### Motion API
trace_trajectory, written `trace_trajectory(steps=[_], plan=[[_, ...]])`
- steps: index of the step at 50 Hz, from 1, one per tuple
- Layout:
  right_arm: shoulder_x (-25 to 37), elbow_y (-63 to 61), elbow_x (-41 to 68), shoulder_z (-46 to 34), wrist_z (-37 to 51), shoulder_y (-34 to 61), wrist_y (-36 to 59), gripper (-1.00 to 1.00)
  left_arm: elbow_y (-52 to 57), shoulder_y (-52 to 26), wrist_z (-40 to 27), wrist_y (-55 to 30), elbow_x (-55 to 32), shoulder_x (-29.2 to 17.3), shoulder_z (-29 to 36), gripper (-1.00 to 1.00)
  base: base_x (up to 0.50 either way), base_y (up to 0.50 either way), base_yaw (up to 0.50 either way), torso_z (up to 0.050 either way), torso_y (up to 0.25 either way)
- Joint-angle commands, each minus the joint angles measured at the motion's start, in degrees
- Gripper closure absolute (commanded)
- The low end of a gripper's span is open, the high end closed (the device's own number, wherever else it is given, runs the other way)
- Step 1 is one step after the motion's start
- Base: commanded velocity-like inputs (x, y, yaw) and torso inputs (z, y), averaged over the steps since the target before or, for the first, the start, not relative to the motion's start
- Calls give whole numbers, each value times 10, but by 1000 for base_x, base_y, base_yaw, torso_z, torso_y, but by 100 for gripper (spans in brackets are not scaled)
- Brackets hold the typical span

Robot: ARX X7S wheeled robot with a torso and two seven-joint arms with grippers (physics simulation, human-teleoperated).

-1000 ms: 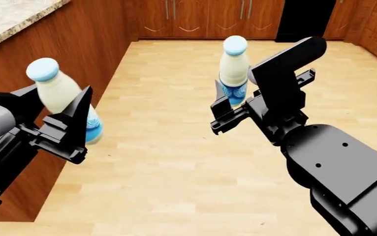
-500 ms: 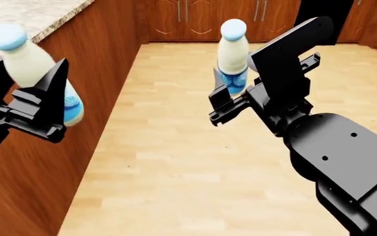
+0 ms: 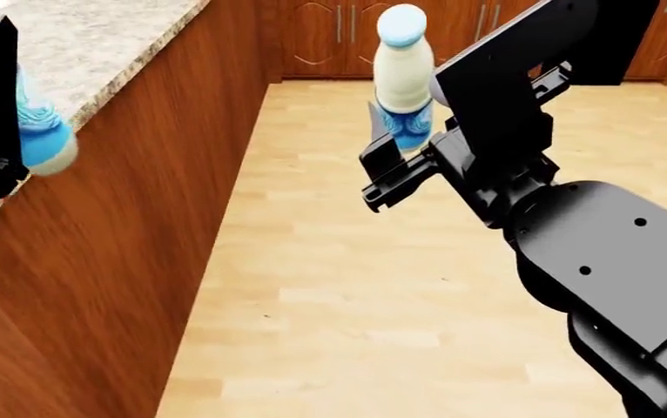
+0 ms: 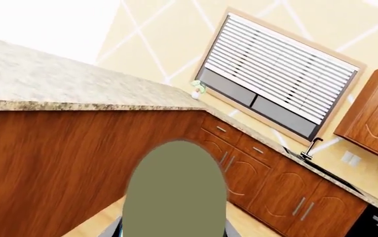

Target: Move the drinks to the dining counter.

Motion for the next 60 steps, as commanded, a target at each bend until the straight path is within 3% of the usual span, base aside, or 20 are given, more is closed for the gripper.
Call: trace_trajectory(steps=[1,28,60], plan=[[3,-5,-13,6,4,6,8,100,1,-5,-22,1,-32,-16,-26,100,-501,67,0,0,0],[5,-15,-14,-1,12,10,5,100,12,35,0,6,-22,-16,-51,100,-500,0,0,0,1],[17,-18,-20,-16,17,1,-9,100,19,46,-1,13,-24,-19,-46,100,-503,199,0,1,1]])
